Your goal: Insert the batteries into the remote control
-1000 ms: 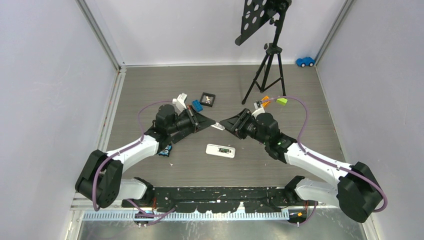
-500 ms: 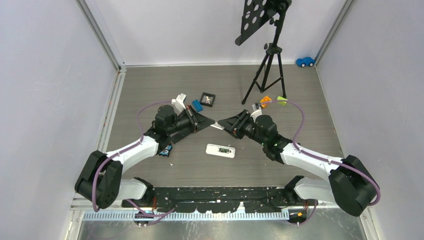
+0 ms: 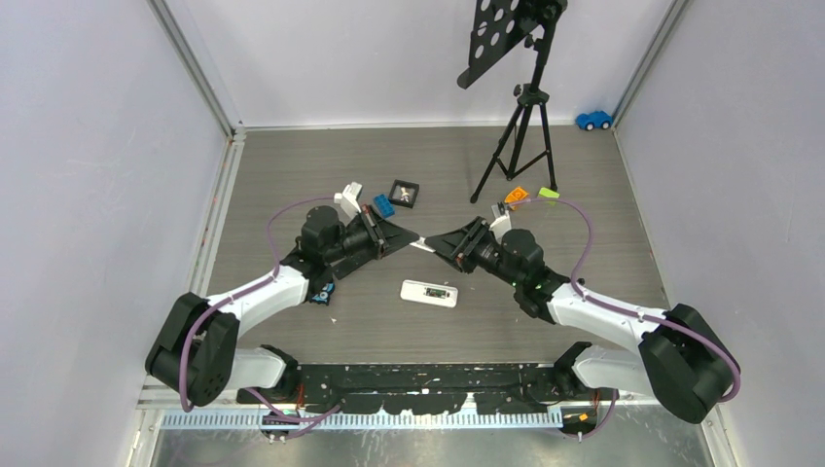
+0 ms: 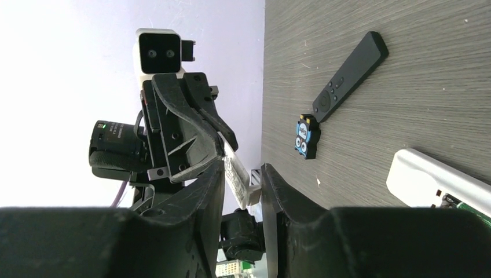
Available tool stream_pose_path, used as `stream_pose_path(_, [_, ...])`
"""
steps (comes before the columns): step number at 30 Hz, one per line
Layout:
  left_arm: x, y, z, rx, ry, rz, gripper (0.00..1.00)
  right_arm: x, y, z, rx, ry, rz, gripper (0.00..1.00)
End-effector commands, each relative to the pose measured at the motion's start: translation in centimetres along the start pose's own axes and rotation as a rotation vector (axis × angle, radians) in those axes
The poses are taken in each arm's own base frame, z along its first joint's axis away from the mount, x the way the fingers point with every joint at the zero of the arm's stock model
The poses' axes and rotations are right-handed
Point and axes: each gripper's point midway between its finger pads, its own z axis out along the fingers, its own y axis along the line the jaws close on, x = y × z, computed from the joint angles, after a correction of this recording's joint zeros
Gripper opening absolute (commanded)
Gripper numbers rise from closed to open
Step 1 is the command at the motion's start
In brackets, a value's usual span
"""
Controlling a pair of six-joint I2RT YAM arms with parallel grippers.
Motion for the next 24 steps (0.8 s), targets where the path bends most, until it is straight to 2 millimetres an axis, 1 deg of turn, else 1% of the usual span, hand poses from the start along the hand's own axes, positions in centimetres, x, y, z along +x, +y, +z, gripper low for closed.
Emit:
stream_pose_path(1, [-0.3, -0.6, 0.1, 0.04, -0.018, 0.016, 0.0, 0.1, 4.7, -1.1, -0.186, 0.009, -0.053, 0.33])
stream_pose_path(2, [-0.3, -0.6, 0.1, 0.04, -0.017, 0.015, 0.0, 0.1, 4.8, -1.1, -0.187, 0.009, -0.056, 0.29])
stream_pose_path(4, [-0.2, -0.6, 0.2, 0.045, -0.013, 0.018, 0.0, 0.1, 4.6, -1.1, -0.175, 0.01, -0.057, 0.16])
stream_pose_path(5, [-0.3, -0.6, 0.2, 0.046, -0.013, 0.022, 0.0, 0.2, 4.5, -1.1, -0.17, 0.011, -0.057, 0.11])
stream_pose_path(7, [-0.2, -0.3, 0.2, 0.038, -0.012, 0.032, 0.05, 0.1, 3.8, -0.9, -0.136, 0.009, -0.06, 0.02])
stream_pose_path(8, [-0.2, -0.1, 0.1, 0.03, -0.013, 0.038, 0.09, 0.1, 3.3, -0.9, -0.114, 0.006, -0.065, 0.01])
stream_pose_path(10, [-0.2, 0.7, 0.0, 0.005, -0.015, 0.048, 0.21, -0.1, 2.6, -1.0, -0.077, -0.003, -0.072, 0.0])
stream_pose_path(13, [-0.3, 2.0, -0.5, -0.034, -0.019, 0.076, 0.46, -0.5, 1.2, -1.3, -0.004, -0.015, -0.081, 0.0])
stream_pose_path(15, [-0.2, 3.3, -1.0, -0.087, -0.012, 0.104, 0.57, -0.5, 0.2, -1.5, 0.061, -0.007, -0.102, 0.0])
stream_pose_path(16, [-0.2, 4.1, -1.2, -0.119, -0.009, 0.124, 0.61, -0.3, -0.4, -1.7, 0.094, 0.004, -0.115, 0.0])
stream_pose_path(17, [0.0, 5.5, -1.6, -0.181, -0.005, 0.142, 0.63, -0.1, -1.1, -1.9, 0.128, 0.02, -0.128, 0.0])
stream_pose_path(19, [0.1, 7.0, -2.4, -0.257, -0.002, 0.175, 0.68, 0.5, -2.9, -2.3, 0.207, 0.058, -0.158, 0.0])
stream_pose_path(22, [0.3, 9.0, -3.6, -0.366, 0.003, 0.217, 0.71, 1.6, -5.6, -2.8, 0.294, 0.126, -0.177, 0.0])
stream_pose_path(24, [0.4, 10.1, -4.4, -0.424, 0.001, 0.236, 0.7, 2.3, -6.9, -2.8, 0.32, 0.166, -0.169, 0.0])
